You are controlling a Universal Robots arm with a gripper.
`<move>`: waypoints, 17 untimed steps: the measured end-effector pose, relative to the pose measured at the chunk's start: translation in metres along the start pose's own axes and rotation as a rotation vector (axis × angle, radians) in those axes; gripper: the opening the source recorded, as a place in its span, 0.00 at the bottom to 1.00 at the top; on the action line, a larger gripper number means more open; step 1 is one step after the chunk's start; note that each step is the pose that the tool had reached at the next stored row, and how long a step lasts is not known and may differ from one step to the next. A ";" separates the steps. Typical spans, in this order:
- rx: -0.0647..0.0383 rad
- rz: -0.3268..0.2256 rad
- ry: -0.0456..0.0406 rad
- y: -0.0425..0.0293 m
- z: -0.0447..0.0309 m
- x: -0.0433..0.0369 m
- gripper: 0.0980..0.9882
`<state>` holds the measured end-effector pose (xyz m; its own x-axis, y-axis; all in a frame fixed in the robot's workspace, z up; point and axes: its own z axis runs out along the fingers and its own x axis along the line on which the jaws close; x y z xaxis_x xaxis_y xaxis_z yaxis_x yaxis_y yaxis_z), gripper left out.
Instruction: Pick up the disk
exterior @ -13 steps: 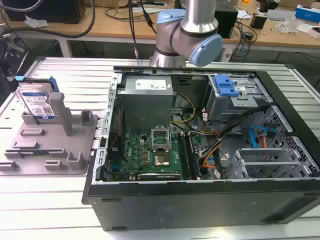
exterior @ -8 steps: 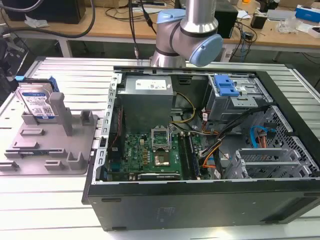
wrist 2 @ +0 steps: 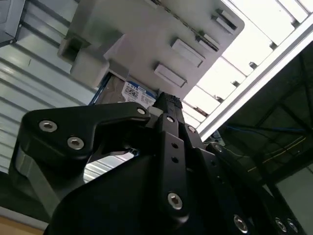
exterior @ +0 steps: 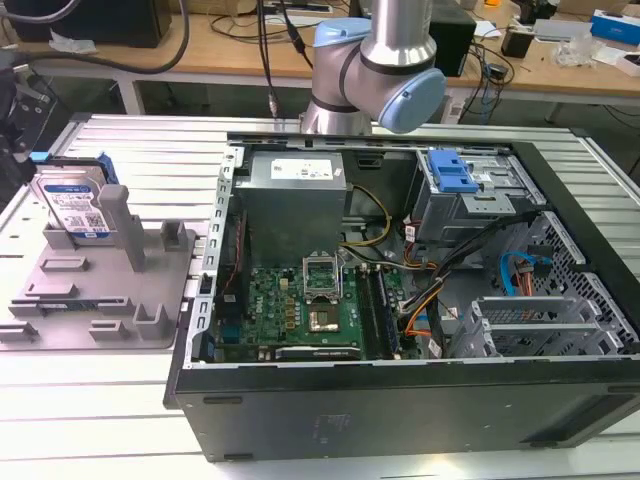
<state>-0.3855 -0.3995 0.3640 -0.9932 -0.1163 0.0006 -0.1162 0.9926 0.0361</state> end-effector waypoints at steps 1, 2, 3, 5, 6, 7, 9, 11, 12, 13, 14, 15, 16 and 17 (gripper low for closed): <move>0.000 -0.022 0.0007 0.0000 0.0001 0.0000 0.01; 0.000 -0.048 0.0017 0.0000 0.0003 0.0000 0.01; 0.000 -0.088 0.0031 0.0000 0.0005 0.0000 0.01; 0.000 -0.202 0.0073 0.0000 0.0011 0.0000 0.01; 0.000 -0.220 0.0079 0.0000 0.0012 0.0000 0.01; 0.000 -0.239 0.0087 -0.0001 0.0013 0.0000 0.01; 0.000 -0.302 0.0110 0.0000 0.0015 0.0000 0.01; 0.000 -0.381 0.0138 -0.0001 0.0018 0.0000 0.01; 0.000 -0.419 0.0152 -0.0001 0.0018 0.0000 0.01; 0.000 -0.439 0.0158 -0.0001 0.0019 0.0000 0.01; 0.000 -0.458 0.0166 -0.0001 0.0019 0.0000 0.01; 0.000 -0.491 0.0178 -0.0001 0.0020 0.0000 0.01; 0.000 -0.509 0.0184 -0.0001 0.0020 0.0000 0.01; 0.000 -0.527 0.0191 -0.0001 0.0020 0.0000 0.01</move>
<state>-0.3855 -0.3995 0.3620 -0.7999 -0.6001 0.0006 -0.5997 0.7994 0.0362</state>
